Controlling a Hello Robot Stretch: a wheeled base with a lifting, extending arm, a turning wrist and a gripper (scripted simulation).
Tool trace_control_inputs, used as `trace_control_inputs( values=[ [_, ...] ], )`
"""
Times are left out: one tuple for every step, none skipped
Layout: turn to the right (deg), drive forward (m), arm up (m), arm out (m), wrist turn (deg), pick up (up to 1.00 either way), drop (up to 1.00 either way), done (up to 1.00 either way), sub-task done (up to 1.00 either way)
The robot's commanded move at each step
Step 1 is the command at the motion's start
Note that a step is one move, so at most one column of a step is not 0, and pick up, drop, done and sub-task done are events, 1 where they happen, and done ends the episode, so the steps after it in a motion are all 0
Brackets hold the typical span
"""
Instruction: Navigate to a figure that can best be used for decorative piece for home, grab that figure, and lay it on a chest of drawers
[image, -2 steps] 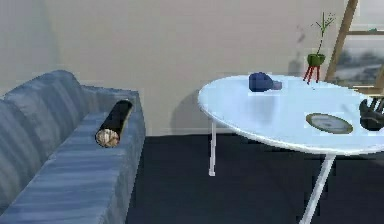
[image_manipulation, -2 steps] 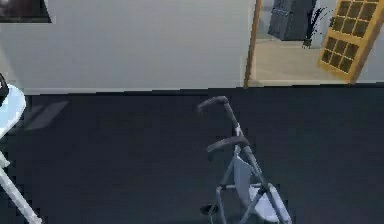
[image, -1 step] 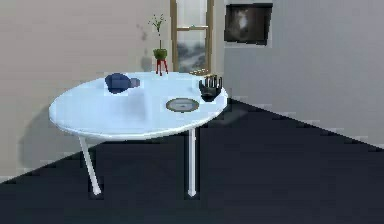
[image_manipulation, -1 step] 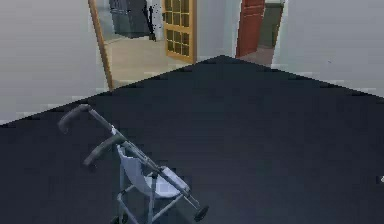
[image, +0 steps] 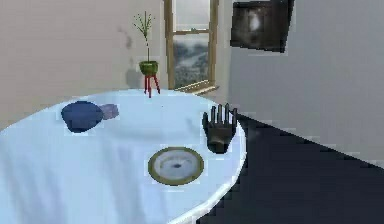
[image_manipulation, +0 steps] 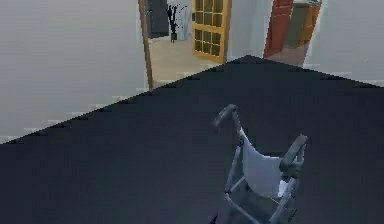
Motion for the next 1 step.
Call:
trace_control_inputs(
  values=[
    [-45.0,0.00,0.00,0.00,0.0,0.00,0.00,0.00,0.00]
  ],
)
